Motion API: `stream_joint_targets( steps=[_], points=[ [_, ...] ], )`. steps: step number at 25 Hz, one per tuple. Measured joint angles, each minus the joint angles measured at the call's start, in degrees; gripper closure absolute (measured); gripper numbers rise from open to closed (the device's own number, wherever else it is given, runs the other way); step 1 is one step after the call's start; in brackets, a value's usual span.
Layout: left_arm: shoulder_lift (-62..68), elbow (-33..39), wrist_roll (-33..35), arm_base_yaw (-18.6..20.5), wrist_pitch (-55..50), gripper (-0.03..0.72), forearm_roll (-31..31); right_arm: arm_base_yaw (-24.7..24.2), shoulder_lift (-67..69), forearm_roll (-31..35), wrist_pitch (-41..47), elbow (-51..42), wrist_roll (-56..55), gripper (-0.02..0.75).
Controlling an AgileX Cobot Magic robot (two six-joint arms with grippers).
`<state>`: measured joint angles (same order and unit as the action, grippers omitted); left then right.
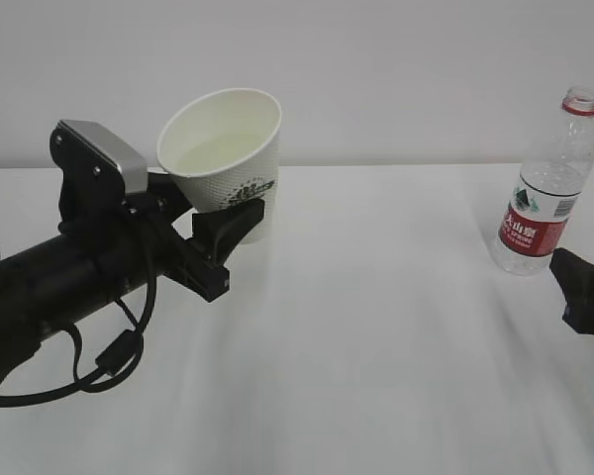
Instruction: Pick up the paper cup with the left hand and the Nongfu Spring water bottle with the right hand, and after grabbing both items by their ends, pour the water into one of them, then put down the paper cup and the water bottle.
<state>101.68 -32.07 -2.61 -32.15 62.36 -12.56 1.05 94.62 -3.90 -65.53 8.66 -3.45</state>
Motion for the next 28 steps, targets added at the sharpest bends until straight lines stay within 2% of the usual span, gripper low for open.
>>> stream_joint_targets(
  steps=[12, 18, 28],
  points=[
    [0.0, 0.0, 0.9, 0.4, 0.0, 0.261, 2.9, 0.0, 0.0, 0.0, 0.0, 0.0, -0.3, 0.144],
    [0.0, 0.0, 1.0, 5.3, 0.0, 0.261, 0.5, 0.0, 0.0, -0.1, 0.0, 0.0, -0.3, 0.144],
    [0.0, 0.0, 1.0, 13.1, 0.0, 0.261, 0.1, 0.0, 0.0, -0.2, -0.1, 0.0, -0.3, 0.144]
  ],
)
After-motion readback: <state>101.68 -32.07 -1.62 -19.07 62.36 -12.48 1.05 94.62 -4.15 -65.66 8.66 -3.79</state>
